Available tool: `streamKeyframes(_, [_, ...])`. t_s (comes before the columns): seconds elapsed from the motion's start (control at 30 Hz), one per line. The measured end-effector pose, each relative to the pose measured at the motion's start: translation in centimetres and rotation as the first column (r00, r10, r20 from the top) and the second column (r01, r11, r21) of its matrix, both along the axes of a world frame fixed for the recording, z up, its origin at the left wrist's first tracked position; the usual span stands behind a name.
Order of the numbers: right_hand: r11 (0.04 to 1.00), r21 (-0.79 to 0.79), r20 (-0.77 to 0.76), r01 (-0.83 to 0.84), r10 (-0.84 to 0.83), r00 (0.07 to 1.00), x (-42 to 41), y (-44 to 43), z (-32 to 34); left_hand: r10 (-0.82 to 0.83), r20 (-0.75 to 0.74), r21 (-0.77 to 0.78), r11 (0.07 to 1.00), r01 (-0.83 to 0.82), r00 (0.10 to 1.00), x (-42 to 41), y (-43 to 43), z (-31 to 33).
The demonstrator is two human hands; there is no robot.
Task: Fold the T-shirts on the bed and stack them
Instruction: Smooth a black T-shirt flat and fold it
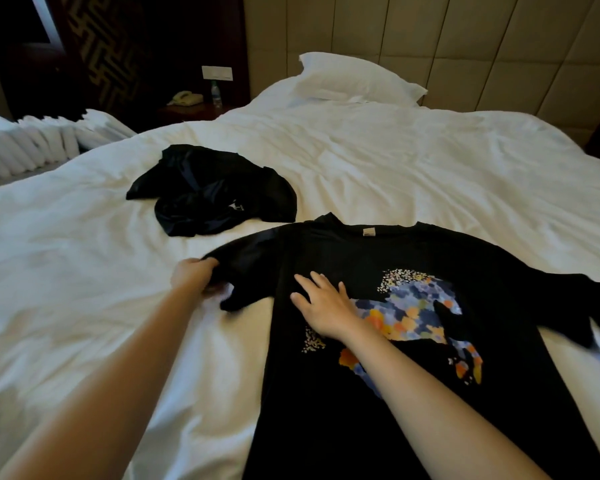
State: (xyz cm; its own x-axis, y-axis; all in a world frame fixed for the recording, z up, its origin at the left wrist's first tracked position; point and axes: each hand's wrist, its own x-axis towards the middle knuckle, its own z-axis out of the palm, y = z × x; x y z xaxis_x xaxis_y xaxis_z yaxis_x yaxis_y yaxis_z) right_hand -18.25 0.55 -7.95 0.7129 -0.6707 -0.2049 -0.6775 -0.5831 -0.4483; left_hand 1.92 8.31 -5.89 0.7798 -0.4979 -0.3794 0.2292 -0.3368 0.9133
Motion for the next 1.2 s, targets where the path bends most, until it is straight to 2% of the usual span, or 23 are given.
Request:
streamKeyframes(0.1, [0.999,0.023,0.023,0.027,-0.028,0.999,-0.2,0.3,-0.3,0.227,0.063,-0.042,0.973,-0.225,0.972,1.5,0.7,-0.8])
streamKeyframes(0.17, [0.999,0.026,0.038,0.04,-0.041,0.998,-0.5,0.5,-0.5,0.236,-0.069,-0.071,0.968,-0.241,0.969,1.4,1.4,-1.2])
streamKeyframes(0.3, [0.995,0.026,0.089,0.096,-0.098,0.991,-1.5,1.8,-1.0,-0.008,-0.321,-0.241,0.968,-0.074,0.947,-2.1,3.0,-2.8])
streamKeyframes(0.4, [0.989,-0.01,0.1,0.15,-0.149,0.984,-1.9,3.5,-1.4,-0.215,-0.403,-0.313,0.946,0.087,0.89,-6.1,5.2,-3.1])
streamKeyframes(0.47, [0.985,-0.014,0.109,0.174,-0.172,0.979,-2.0,4.7,-1.6,-0.248,-0.411,-0.295,0.947,0.129,0.877,-6.9,5.6,-3.4])
streamKeyframes(0.63, [0.985,0.036,0.099,0.169,-0.172,0.98,-2.7,6.6,-1.4,-0.086,-0.35,-0.258,0.966,-0.007,0.933,-5.8,4.4,-3.1])
streamKeyframes(0.8, [0.983,0.096,0.069,0.155,-0.162,0.984,-2.8,7.0,-0.6,0.248,-0.265,-0.3,0.897,-0.325,0.932,-1.6,4.3,-1.5])
streamKeyframes(0.87, [0.985,0.087,0.045,0.149,-0.153,0.987,-2.7,7.4,-0.6,0.303,-0.22,-0.299,0.884,-0.359,0.927,-0.3,4.1,-0.8])
streamKeyframes(0.9, [0.988,0.069,0.023,0.138,-0.14,0.99,-2.6,7.7,-0.6,0.26,-0.246,-0.311,0.891,-0.33,0.934,-0.3,4.3,-0.6])
streamKeyframes(1.0, [0.992,0.028,-0.003,0.121,-0.121,0.993,-2.6,8.4,-0.9,-0.017,-0.434,-0.346,0.926,-0.149,0.901,-3.0,5.0,-1.0])
streamKeyframes(1.13, [0.987,0.06,0.057,0.149,-0.152,0.987,-3.3,9.0,-0.9,-0.259,-0.441,-0.368,0.925,0.09,0.859,-8.3,7.3,-3.2])
streamKeyframes(1.2, [0.986,0.071,0.072,0.151,-0.156,0.985,-3.8,9.5,-1.0,-0.369,-0.406,-0.308,0.917,0.255,0.836,-10.3,8.3,-3.4])
